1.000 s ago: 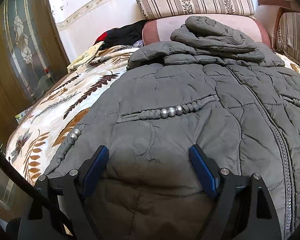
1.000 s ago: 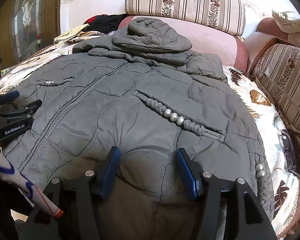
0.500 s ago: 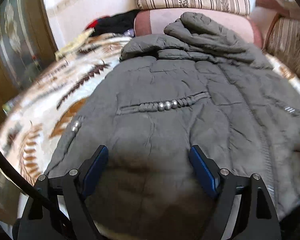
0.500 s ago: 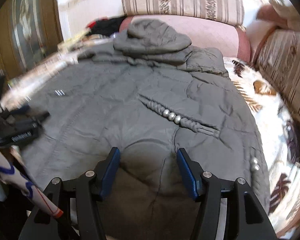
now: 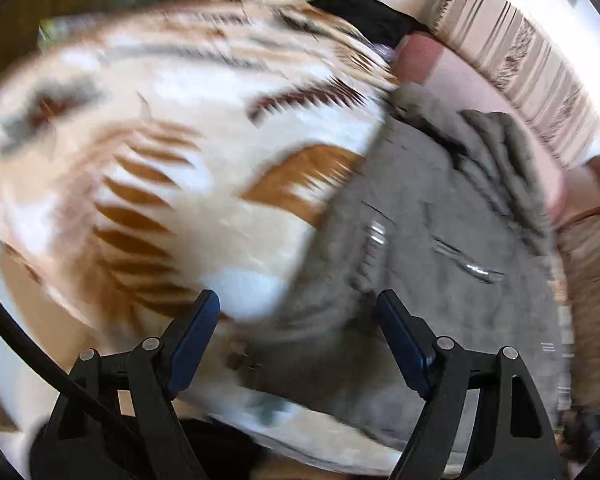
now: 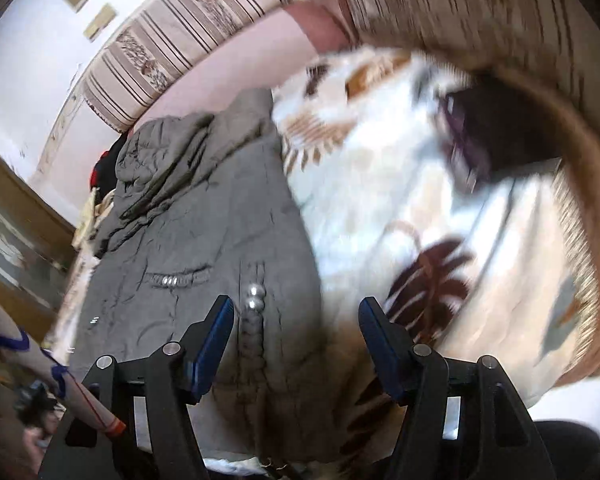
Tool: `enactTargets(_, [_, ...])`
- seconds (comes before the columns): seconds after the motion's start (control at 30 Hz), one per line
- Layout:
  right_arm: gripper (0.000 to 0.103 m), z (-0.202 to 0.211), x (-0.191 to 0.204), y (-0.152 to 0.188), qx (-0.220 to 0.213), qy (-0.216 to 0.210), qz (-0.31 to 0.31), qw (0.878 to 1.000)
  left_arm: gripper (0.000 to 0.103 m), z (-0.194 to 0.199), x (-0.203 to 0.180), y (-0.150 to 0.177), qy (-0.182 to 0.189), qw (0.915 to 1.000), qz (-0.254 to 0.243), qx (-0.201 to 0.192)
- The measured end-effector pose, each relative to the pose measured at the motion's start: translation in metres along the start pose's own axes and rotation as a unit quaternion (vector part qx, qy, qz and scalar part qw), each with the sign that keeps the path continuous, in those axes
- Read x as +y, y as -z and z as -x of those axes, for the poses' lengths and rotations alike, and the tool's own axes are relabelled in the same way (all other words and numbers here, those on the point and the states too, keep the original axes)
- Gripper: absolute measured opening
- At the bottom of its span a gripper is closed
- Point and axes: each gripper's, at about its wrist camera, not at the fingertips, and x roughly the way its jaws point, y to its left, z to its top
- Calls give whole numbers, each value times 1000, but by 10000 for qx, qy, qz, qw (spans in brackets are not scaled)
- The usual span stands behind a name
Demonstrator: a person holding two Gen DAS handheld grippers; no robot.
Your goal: Fold large clothes
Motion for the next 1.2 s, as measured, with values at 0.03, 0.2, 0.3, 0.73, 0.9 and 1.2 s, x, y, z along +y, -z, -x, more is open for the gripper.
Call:
enactTargets(0.03, [70,-2,-2,1,54,-124,-94,9999,80,-4,-1,1,113,9999,24,87])
enactTargets(0.2, [72,-12,1,9,355,-548,-292,9974,80,-7,-9,7,153,9998,-42,74])
enactTargets(0.3, [72,-12,8,23,465,-590,-242,9969,80,-7,-14,14,107,9998,-121,73])
enactTargets(0.73, [34,13,75,68,-112,-750,1030,9918,54,4,-62,46,-264,9929,-987,-614])
enactTargets(0.9, [47,-13,66,68,270,-508,789,9952,66,-6,-59,48,-474,9928,-987,-486])
enactTargets(1.2, [23,-18,62,69,385,-470,840,9946,60,-8,-74,58,-693,9838,-1505,-682])
